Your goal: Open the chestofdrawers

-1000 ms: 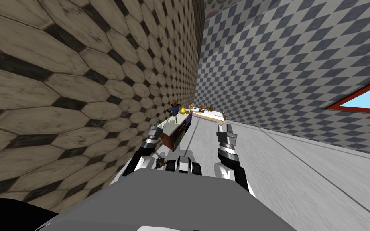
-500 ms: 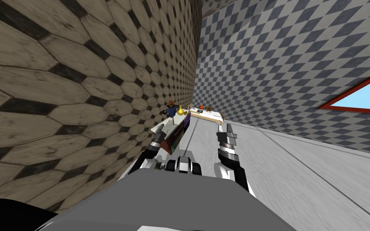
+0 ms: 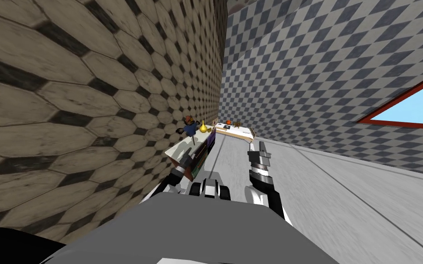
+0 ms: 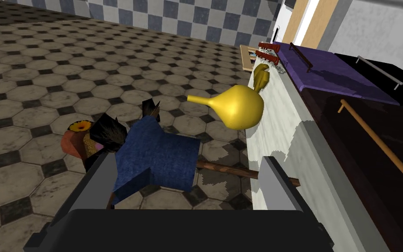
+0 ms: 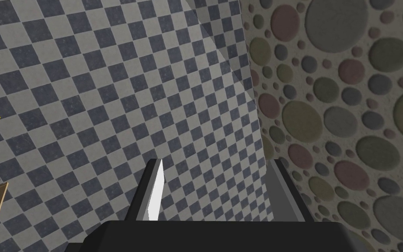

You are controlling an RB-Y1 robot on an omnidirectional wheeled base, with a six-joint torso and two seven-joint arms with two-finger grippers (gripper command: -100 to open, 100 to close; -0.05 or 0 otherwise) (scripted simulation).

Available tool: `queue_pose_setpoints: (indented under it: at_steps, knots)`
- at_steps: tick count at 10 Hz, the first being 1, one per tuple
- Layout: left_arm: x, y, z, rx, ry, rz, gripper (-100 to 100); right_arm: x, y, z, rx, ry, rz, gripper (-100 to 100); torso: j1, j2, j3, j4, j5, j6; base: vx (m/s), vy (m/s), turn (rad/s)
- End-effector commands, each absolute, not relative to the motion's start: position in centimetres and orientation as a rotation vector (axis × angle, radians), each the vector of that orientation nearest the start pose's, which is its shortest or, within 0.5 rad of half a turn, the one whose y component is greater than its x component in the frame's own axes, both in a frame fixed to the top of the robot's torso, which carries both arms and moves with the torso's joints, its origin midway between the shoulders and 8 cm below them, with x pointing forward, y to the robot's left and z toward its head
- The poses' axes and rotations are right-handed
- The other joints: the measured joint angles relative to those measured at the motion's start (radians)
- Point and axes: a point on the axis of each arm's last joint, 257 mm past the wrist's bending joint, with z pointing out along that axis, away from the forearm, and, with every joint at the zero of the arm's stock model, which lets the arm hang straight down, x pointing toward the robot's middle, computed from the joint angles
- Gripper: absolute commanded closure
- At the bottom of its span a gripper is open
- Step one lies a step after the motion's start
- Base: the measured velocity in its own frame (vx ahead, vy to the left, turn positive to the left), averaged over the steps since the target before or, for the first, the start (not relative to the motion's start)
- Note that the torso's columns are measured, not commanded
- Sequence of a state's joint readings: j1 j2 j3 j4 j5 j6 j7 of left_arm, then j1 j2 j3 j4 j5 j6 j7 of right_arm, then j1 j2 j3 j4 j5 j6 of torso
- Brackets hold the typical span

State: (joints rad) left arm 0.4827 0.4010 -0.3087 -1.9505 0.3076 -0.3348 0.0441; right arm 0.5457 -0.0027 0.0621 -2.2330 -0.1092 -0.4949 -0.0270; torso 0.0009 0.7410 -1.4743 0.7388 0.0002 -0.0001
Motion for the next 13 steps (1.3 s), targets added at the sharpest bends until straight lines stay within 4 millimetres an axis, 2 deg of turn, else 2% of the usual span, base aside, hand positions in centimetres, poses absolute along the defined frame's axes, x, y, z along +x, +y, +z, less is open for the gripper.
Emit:
queue_pose_setpoints:
  at_steps: [1, 2, 4, 5, 8, 9, 13]
  knots:
    - [37.8, 19.1, -24.7, -1.152, 1.325, -1.536, -100, 35.1, -27.9, -1.4, 0.824, 0.600, 1.415, 0, -0.001, 0.000, 0.000, 0.000, 0.000, 0.000, 0.119, -0.044, -0.065]
    - [37.7, 19.3, -25.2, -1.158, 1.331, -1.528, -100, 35.1, -27.9, -1.4, 0.824, 0.600, 1.415, 0, -0.001, -0.003, -0.002, -0.001, 0.000, 0.000, 0.091, -0.025, -0.021]
    - [36.6, 19.3, -29.4, -1.229, 1.431, -1.502, -100, 35.1, -27.9, -1.4, 0.824, 0.600, 1.415, 0, 0.000, -0.003, -0.002, -0.001, 0.000, 0.000, 0.110, -0.031, -0.065]
    - [36.5, 19.3, -29.6, -1.231, 1.433, -1.499, -100, 35.1, -27.9, -1.4, 0.824, 0.600, 1.415, 0, -0.001, -0.005, -0.003, -0.001, 0.000, 0.000, 0.101, -0.032, -0.021]
    - [34.2, 20.3, -35.5, -1.330, 1.579, -1.432, -100, 35.1, -27.9, -1.4, 0.824, 0.600, 1.415, 0, -0.001, -0.003, -0.001, -0.001, 0.000, 0.000, 0.109, -0.040, -0.060]
    - [34.0, 20.7, -36.1, -1.340, 1.587, -1.417, -100, 35.1, -27.9, -1.4, 0.824, 0.600, 1.415, 0, -0.002, -0.005, -0.003, -0.001, 0.000, 0.000, 0.119, -0.045, -0.025]
    - [29.7, 24.7, -43.8, -1.468, 1.772, -1.247, -100, 35.1, -27.9, -1.4, 0.824, 0.600, 1.415, 0, -0.001, -0.004, -0.002, -0.001, 0.000, 0.000, 0.130, -0.039, -0.064]
